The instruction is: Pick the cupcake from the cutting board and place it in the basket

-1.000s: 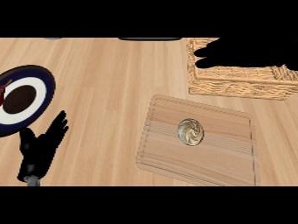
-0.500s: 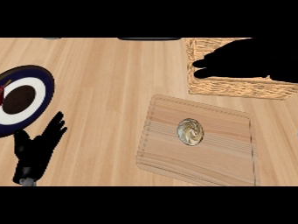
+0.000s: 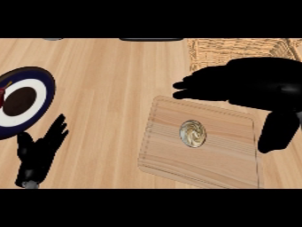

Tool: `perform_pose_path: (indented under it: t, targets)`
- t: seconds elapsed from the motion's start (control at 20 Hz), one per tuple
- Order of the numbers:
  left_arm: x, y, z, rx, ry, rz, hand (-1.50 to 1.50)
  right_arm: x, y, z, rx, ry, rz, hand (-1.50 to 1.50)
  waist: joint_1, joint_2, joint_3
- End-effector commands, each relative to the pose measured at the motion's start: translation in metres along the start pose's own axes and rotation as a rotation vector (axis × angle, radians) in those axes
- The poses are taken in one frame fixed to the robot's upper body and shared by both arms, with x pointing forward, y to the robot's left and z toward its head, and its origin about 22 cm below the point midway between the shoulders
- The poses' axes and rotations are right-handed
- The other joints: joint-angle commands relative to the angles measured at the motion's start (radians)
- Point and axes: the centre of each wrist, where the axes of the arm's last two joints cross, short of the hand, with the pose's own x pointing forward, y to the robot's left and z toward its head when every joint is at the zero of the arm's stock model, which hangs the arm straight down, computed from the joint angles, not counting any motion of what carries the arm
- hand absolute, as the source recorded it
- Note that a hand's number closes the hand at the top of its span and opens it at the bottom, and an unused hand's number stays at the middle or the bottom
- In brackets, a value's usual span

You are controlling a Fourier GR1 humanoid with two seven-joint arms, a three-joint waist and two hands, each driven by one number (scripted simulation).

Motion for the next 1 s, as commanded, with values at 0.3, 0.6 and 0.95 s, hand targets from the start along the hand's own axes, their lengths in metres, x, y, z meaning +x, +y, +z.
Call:
perform_pose_path:
  t: [0.3, 0.6, 0.95]
  targets:
    - [-0.021, 0.000, 0.003, 0.017, 0.147, 0.010, 0.00, -0.011, 0.055, -0.032, 0.046, 0.045, 0.051, -1.50, 0.000, 0.009, -0.012]
    - [-0.036, 0.002, 0.010, 0.010, 0.155, 0.005, 0.00, -0.007, 0.098, -0.058, 0.042, 0.041, 0.031, -1.50, -0.002, 0.008, -0.012]
    - [-0.039, -0.002, 0.009, -0.013, 0.177, -0.020, 0.00, -0.027, 0.102, -0.069, 0.014, 0.045, 0.037, -1.50, 0.001, 0.010, -0.012]
